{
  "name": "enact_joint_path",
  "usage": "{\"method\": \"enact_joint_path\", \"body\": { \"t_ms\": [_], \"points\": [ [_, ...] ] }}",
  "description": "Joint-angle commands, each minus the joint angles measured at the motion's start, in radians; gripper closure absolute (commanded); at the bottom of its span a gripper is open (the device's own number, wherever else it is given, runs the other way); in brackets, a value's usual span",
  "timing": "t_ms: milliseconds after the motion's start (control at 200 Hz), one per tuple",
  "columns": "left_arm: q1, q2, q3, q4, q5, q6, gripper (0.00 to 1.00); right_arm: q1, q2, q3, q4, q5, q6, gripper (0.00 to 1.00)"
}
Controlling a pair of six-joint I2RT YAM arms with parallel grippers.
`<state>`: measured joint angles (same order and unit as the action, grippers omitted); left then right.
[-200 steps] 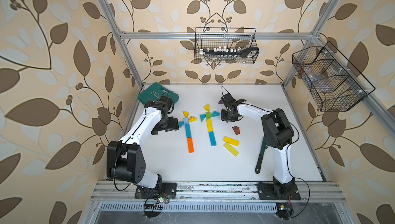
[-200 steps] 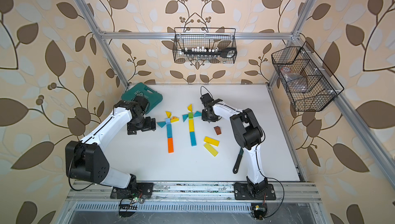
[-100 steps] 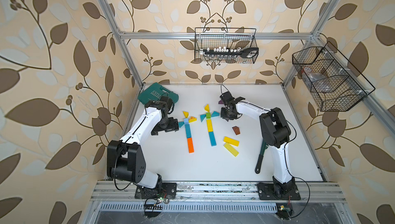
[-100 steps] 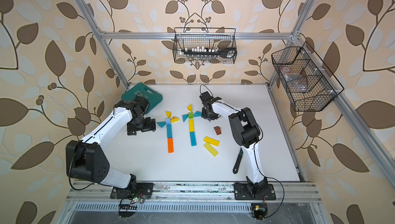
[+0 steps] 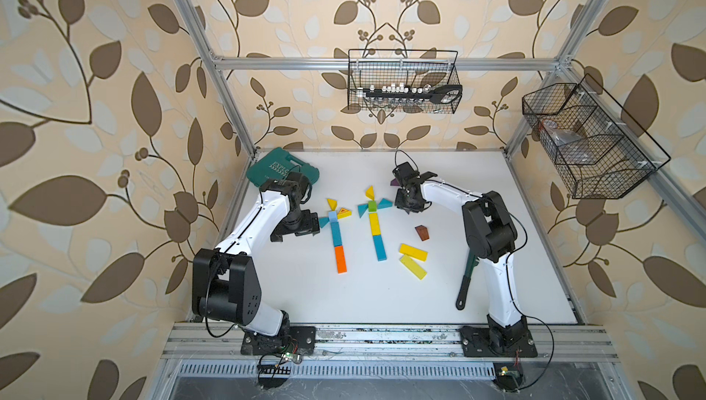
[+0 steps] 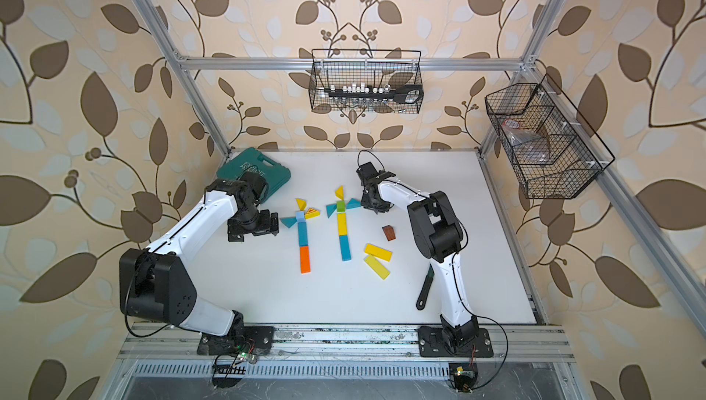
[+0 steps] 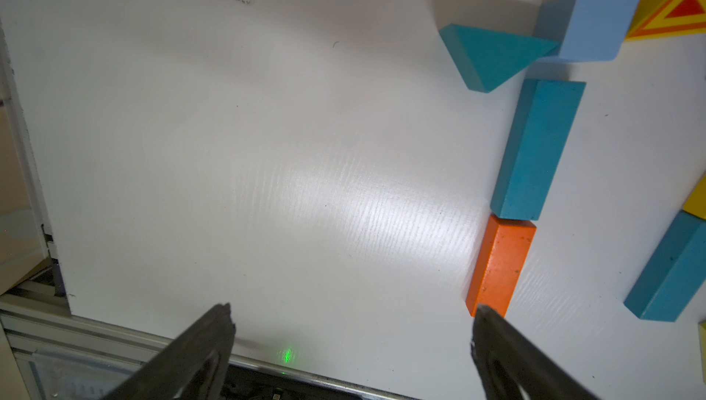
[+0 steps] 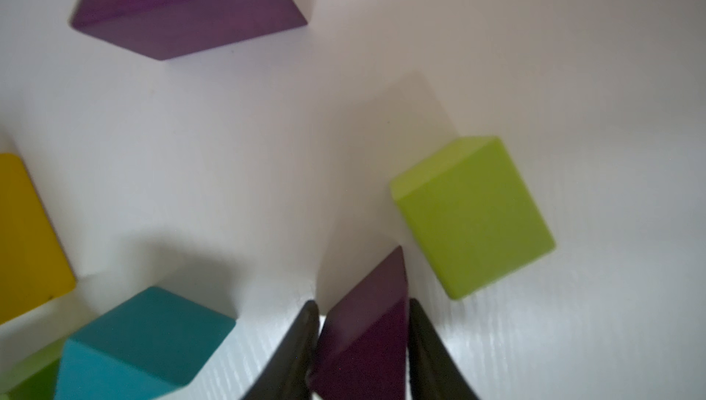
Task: Assemble a small pinwheel with building blocks
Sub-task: Assemble the building block at the center of the board, then pick up the building block from the center of the board.
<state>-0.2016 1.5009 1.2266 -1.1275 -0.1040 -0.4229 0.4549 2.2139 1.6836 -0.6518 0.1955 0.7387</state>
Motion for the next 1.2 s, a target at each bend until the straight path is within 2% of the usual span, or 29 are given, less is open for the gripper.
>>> {"method": "enact_joint_path", "body": {
  "t_ms": [0, 220, 350, 560, 750, 940, 1090, 1195],
  "points": [
    [0.014, 0.001, 0.011, -0.022, -0.011, 0.013, 0.01, -0.004, 0.015, 0.008, -0.029, 0.023, 0.020, 0.51],
    [0.014, 0.001, 0.011, -0.021, -0.010, 0.012, 0.01, 0.002, -0.079, 0.006, -0.043, -0.020, -0.004, 0.48],
    [0.014, -0.008, 0.010, -0.020, -0.010, 0.012, 0.01, 0.009, -0.206, -0.050, -0.041, -0.067, -0.057, 0.47],
    [0.014, -0.014, 0.008, -0.018, -0.009, 0.013, 0.01, 0.005, -0.466, -0.333, -0.013, -0.130, -0.234, 0.41],
    [0.015, -0.004, 0.013, -0.023, -0.012, 0.012, 0.01, -0.011, -0.596, -0.571, 0.020, -0.183, -0.351, 0.36],
    [0.016, -0.005, 0.013, -0.023, -0.017, 0.009, 0.01, -0.039, -0.572, -0.646, 0.100, -0.287, -0.405, 0.36],
    [0.016, -0.007, 0.013, -0.025, -0.019, 0.007, 0.01, -0.055, -0.492, -0.616, 0.114, -0.266, -0.418, 0.39],
    [0.014, -0.041, 0.014, -0.007, 0.014, -0.008, 0.01, -0.099, -0.460, -0.617, 0.163, -0.310, -0.420, 0.42]
  ]
}}
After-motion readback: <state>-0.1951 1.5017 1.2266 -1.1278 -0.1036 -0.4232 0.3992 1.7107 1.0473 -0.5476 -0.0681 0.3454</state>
